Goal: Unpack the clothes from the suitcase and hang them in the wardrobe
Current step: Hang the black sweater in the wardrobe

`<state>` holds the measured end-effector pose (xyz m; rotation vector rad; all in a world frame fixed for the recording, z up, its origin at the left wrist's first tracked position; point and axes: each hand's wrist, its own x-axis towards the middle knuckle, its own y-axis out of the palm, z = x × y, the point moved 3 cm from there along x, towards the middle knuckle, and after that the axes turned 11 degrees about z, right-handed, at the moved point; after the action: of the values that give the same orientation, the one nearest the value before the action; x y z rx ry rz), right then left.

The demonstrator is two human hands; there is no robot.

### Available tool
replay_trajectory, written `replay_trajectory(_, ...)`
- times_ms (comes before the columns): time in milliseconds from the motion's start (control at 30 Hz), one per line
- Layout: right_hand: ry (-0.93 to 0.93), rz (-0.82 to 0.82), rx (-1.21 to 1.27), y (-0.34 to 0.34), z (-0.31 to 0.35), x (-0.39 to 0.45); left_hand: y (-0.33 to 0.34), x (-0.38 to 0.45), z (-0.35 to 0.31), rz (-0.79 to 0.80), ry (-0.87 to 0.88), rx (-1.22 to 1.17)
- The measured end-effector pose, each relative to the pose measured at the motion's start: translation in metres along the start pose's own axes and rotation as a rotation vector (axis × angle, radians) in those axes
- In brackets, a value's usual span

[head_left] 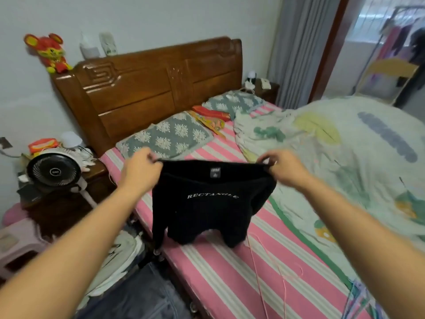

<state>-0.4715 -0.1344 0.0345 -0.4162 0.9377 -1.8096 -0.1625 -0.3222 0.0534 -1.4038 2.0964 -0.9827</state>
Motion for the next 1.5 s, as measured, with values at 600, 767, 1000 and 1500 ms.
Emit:
replay_trajectory(600, 1.045, 0.271, 0.674, 0.340, -0.409, -0.125, 0.263, -0.199, 0.189, 0.325, -0.634, -0.027)
replay_trajectory(767, 1.142, 0.075, 1.016, 0.389, -0.486, -0.064, 0.271, -0.205, 0.192, 0.253, -0.744, -0.176)
replay_trajectory(1000, 1.176, -0.090, 1.163, 0.390, -0.449, -0.044, 0.268, -0.216, 0.186, 0.160, -0.832, -0.420)
replay_trajectory(1500, 0.652, -0.275, 0.636, 0.213, -0.263, -0.172, 0.187, -0.163, 0.090, 0.072, -0.661, -0.819)
